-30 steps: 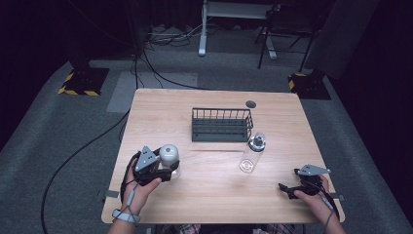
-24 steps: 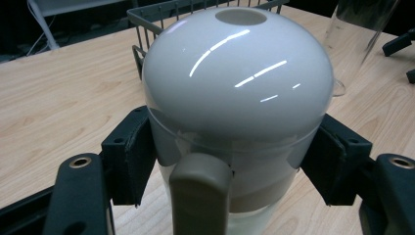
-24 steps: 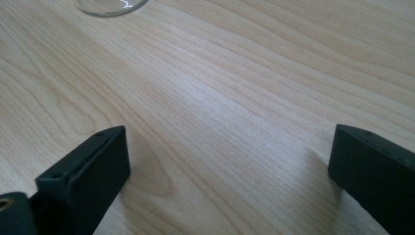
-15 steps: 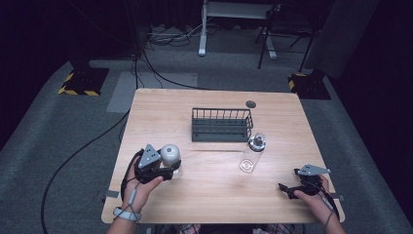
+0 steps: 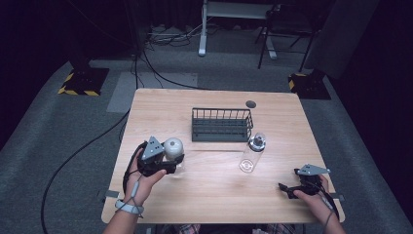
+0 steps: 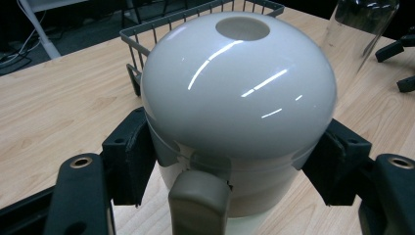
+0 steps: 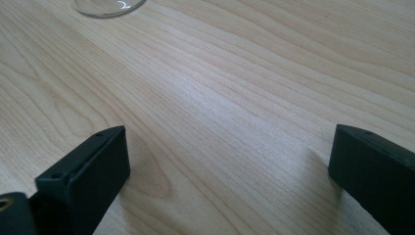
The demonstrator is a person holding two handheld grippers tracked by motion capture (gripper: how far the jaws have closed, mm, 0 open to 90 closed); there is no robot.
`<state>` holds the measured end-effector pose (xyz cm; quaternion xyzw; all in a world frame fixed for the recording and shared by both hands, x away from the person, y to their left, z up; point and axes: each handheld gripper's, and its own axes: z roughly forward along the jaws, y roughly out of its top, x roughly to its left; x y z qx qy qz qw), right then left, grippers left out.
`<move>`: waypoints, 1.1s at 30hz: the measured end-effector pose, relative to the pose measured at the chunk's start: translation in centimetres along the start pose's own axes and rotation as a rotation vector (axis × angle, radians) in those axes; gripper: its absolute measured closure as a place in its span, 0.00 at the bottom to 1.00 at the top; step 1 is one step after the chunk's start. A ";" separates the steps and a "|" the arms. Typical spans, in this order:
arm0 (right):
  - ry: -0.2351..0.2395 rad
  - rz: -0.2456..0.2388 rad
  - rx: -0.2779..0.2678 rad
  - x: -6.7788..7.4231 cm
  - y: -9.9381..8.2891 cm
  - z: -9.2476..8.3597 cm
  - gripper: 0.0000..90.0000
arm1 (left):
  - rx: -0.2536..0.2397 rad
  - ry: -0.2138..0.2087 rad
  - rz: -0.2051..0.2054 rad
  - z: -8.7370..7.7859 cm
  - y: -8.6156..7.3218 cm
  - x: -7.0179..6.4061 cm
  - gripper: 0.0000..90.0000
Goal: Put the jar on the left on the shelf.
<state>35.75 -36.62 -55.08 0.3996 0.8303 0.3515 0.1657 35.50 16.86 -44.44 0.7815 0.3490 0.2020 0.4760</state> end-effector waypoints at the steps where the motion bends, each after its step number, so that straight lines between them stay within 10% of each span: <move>1: 0.000 0.000 0.000 0.0 0.0 0.0 0.02 | 0.001 -0.002 0.004 0.0 0.2 0.0 0.31; 33: 0.000 0.000 0.000 0.0 0.0 0.0 0.02 | -0.010 -0.008 0.018 0.6 4.6 0.0 0.31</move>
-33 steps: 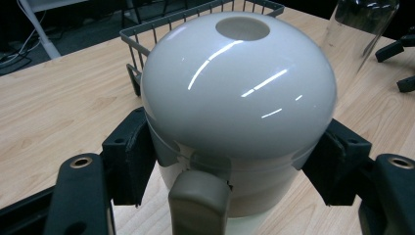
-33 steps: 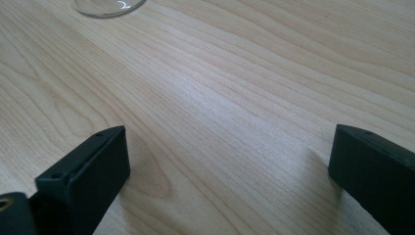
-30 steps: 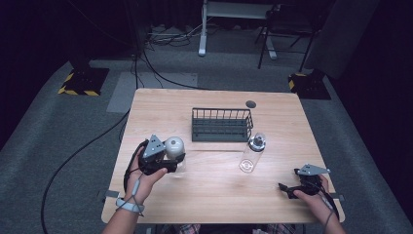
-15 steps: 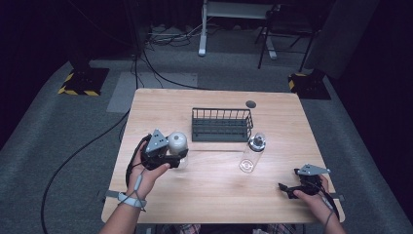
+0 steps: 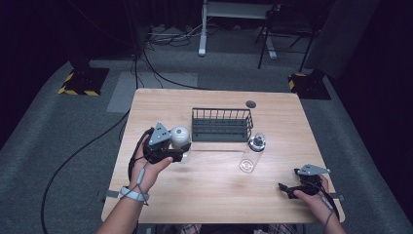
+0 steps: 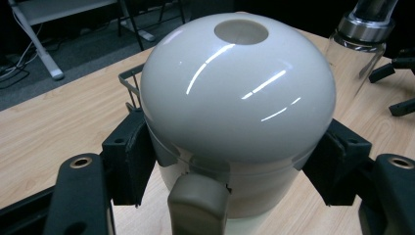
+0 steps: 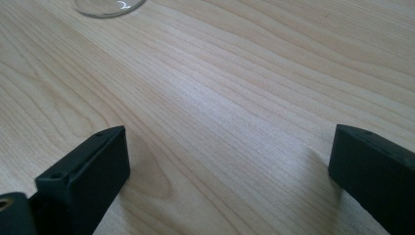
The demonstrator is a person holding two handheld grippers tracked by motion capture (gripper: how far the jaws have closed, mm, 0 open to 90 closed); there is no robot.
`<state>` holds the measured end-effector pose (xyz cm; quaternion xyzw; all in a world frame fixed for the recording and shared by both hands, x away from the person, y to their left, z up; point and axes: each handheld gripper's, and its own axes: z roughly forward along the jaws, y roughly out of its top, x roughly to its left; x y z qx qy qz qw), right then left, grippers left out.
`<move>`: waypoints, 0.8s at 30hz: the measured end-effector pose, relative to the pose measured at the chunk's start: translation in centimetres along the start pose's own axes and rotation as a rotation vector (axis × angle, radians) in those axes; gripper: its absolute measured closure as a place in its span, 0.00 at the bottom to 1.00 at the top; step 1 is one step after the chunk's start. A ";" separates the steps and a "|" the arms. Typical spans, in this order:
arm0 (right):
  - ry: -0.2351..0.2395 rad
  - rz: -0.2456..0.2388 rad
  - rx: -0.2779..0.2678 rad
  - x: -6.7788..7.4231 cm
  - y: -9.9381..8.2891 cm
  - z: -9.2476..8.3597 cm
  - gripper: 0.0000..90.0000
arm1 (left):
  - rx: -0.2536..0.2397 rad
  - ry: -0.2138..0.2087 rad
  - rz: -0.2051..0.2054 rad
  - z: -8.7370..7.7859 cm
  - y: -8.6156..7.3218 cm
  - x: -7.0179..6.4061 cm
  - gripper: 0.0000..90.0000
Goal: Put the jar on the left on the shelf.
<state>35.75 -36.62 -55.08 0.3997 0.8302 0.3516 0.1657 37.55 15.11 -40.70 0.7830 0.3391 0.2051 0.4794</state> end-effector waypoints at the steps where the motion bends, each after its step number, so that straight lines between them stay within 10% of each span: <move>1: 0.000 0.000 0.000 0.0 0.0 0.0 0.02 | -0.001 0.003 -0.001 0.0 0.1 0.0 0.31; 24: 0.000 0.000 0.000 0.0 0.0 0.0 0.02 | -0.022 0.004 0.020 1.0 3.2 0.2 0.31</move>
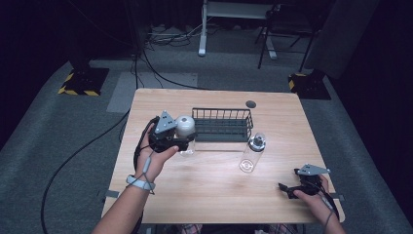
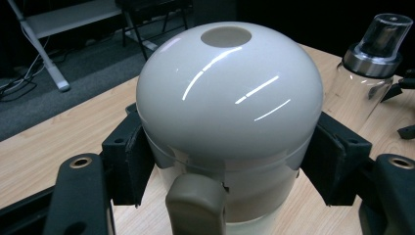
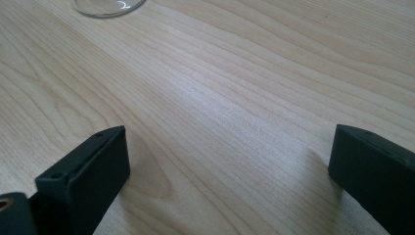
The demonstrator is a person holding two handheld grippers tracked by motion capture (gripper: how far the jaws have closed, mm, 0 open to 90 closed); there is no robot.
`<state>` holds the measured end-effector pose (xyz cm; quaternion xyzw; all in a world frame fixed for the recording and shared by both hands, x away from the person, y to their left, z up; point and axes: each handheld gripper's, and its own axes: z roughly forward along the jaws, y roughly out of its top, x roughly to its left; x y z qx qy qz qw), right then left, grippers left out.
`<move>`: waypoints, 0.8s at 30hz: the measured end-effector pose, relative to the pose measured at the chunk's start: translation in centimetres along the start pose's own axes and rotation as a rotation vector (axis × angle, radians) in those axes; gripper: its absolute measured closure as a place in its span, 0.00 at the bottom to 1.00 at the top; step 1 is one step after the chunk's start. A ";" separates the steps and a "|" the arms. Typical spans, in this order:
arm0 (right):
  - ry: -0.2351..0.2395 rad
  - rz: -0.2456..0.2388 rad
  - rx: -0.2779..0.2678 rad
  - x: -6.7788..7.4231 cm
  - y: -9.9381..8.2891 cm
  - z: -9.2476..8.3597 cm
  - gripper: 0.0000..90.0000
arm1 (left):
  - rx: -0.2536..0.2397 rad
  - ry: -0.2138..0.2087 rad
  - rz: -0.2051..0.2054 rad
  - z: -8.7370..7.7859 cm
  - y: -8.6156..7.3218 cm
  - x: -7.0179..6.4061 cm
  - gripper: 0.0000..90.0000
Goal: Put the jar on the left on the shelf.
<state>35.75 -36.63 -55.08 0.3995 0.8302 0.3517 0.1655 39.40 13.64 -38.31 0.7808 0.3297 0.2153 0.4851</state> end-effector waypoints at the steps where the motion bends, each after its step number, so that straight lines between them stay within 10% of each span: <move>1: 0.000 0.000 0.000 0.0 0.0 0.0 0.02 | 0.000 -0.004 0.002 0.0 0.2 0.0 0.31; 24: -0.001 0.000 0.000 0.0 0.0 0.0 0.02 | -0.007 -0.004 0.028 1.7 4.0 0.5 0.31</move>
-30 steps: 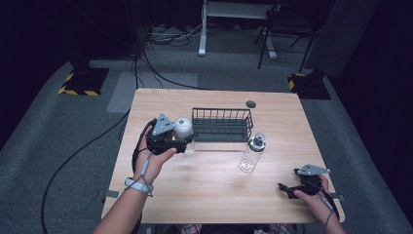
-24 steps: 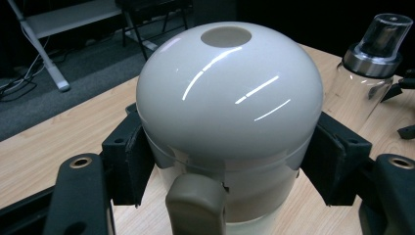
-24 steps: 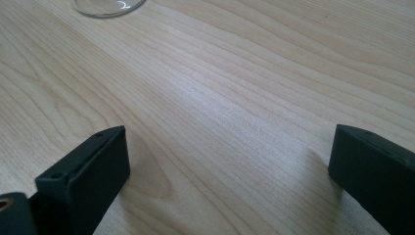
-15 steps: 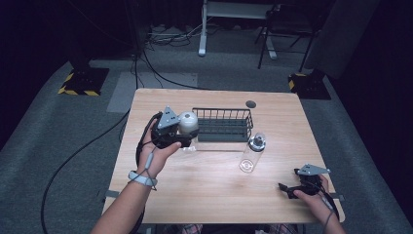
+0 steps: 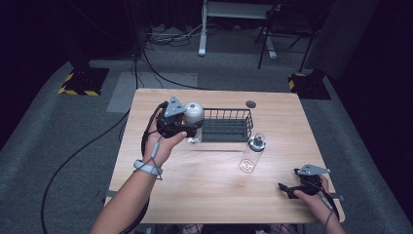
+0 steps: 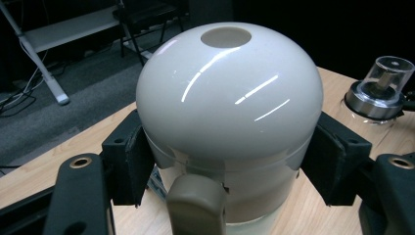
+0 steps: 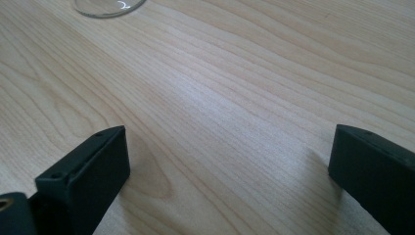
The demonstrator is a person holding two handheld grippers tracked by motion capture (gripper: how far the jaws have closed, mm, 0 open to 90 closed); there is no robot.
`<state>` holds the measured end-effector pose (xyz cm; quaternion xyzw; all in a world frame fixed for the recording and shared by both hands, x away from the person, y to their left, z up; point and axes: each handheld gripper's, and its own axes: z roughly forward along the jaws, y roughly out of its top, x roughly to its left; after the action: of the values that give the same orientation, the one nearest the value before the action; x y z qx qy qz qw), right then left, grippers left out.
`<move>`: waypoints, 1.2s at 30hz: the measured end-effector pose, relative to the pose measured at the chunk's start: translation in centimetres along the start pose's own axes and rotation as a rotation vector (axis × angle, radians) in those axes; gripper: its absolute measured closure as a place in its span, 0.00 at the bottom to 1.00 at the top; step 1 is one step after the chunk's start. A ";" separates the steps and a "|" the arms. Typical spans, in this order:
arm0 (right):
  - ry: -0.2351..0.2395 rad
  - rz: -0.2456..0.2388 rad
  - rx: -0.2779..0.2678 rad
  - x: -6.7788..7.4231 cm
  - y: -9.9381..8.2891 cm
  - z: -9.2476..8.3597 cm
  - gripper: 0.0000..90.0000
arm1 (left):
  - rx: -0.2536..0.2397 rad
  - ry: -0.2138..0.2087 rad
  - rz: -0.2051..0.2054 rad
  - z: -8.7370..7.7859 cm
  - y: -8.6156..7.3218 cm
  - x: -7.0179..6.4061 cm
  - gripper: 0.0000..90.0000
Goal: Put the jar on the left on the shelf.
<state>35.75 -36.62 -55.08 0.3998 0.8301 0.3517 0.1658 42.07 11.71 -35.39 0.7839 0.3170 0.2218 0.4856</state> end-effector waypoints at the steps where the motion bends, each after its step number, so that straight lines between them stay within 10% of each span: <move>1: 0.000 0.000 0.000 0.0 0.0 0.0 0.02 | 0.001 0.001 0.002 0.1 0.1 0.0 0.31; 36: 0.000 0.000 0.000 0.0 0.0 0.0 0.02 | -0.018 0.046 0.011 4.8 4.0 1.6 0.31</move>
<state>35.75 -36.62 -55.08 0.3997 0.8302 0.3515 0.1658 47.43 8.56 -33.75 0.7757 0.3220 0.2452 0.4842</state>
